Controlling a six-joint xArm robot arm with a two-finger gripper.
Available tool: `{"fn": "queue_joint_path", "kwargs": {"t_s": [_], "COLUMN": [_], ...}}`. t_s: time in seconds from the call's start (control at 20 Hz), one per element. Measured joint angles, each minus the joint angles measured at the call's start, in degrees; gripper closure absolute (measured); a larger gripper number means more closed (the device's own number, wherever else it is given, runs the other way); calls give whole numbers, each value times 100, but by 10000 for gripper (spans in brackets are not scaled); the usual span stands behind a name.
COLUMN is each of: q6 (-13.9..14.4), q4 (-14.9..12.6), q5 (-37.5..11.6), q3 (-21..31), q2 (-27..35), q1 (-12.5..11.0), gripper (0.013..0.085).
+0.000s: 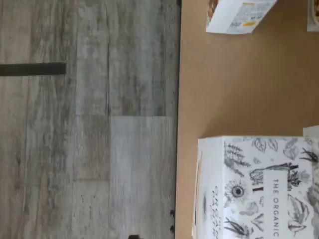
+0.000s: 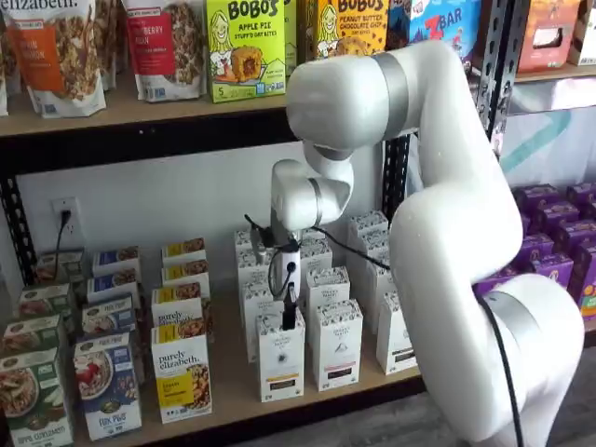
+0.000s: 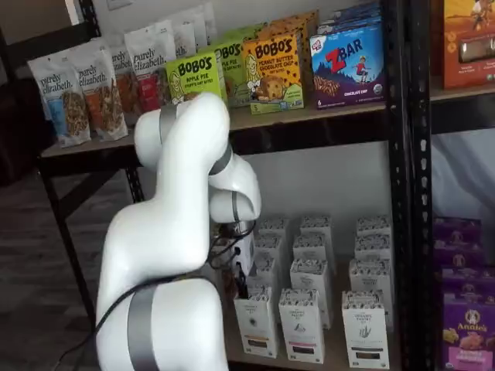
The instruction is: Pick up the white box with a yellow strip in the middle, on the bottom shelf, the fourth box from the left
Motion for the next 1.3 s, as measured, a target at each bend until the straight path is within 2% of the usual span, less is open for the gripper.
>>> {"fn": "queue_joint_path", "kwargs": {"t_s": [0.85,1.3], "q6": [155,303], "q4": [-298,-501], "q5": [77,132], "q3": [-1078,-1276], "q2": [965,1201], "q1": [-99,-119], "gripper": [130,130]}}
